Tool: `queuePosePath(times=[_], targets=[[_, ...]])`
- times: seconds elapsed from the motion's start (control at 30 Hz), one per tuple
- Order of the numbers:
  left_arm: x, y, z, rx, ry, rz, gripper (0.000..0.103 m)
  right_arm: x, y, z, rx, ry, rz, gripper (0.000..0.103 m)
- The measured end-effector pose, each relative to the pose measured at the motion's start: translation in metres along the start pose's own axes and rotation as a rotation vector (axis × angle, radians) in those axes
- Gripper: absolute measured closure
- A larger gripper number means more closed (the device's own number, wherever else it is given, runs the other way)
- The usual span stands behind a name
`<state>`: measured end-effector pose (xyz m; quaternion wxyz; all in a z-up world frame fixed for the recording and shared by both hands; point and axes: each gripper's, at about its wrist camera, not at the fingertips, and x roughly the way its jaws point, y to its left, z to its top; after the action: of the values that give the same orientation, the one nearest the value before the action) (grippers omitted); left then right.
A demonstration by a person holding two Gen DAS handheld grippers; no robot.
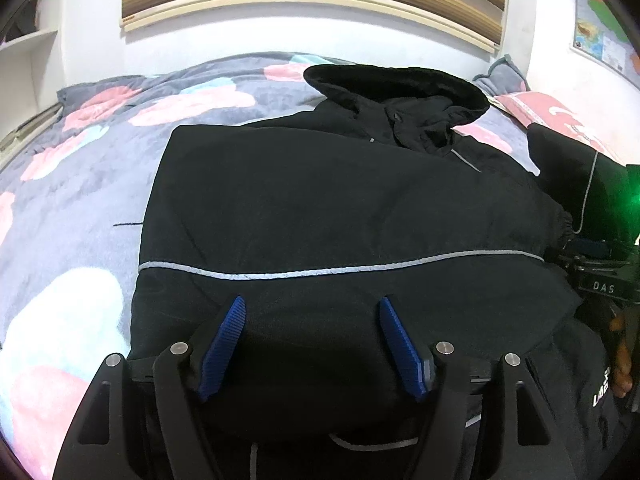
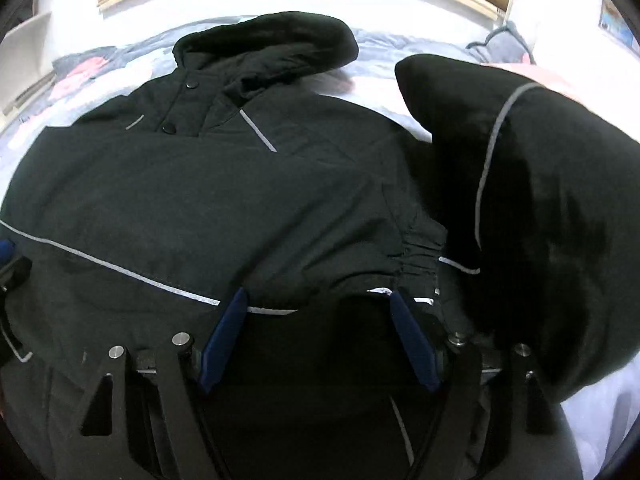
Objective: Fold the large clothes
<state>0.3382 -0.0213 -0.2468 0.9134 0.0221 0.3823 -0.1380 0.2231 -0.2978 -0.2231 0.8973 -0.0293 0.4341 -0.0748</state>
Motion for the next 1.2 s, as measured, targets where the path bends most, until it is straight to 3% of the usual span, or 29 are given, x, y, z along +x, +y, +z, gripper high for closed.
queuePosePath(times=[0.2,0.4,0.53,0.63,0.8,0.93,1.03,1.2], targets=[[0.003,-0.002,-0.001,0.014,0.002,0.016,0.028,-0.015,0.001,0.000,-0.003,-0.015,0.017,0.025],[-0.005,-0.008,0.009,0.020,0.042,0.047,0.028,-0.102,-0.029,0.002,0.060,-0.132,0.156,0.025],[-0.044,-0.029,0.031,-0.051,-0.005,-0.129,0.028,-0.158,-0.073,0.009,0.099,-0.239,0.190,0.022],[-0.061,-0.072,0.050,-0.006,-0.044,-0.189,0.028,-0.174,-0.123,0.015,0.177,-0.271,0.165,0.022],[-0.035,-0.142,0.056,0.050,-0.012,-0.249,0.028,-0.158,-0.200,0.009,0.251,-0.258,0.067,0.022],[0.025,-0.180,0.032,0.022,0.107,-0.276,0.028,-0.133,-0.255,0.003,0.313,-0.219,0.057,0.022],[0.041,-0.192,0.019,0.084,0.072,-0.211,0.025,-0.101,-0.288,0.005,0.349,-0.185,0.053,0.022],[0.041,-0.188,0.015,0.076,0.053,-0.236,0.024,-0.043,-0.323,0.011,0.440,-0.135,0.089,0.022]])
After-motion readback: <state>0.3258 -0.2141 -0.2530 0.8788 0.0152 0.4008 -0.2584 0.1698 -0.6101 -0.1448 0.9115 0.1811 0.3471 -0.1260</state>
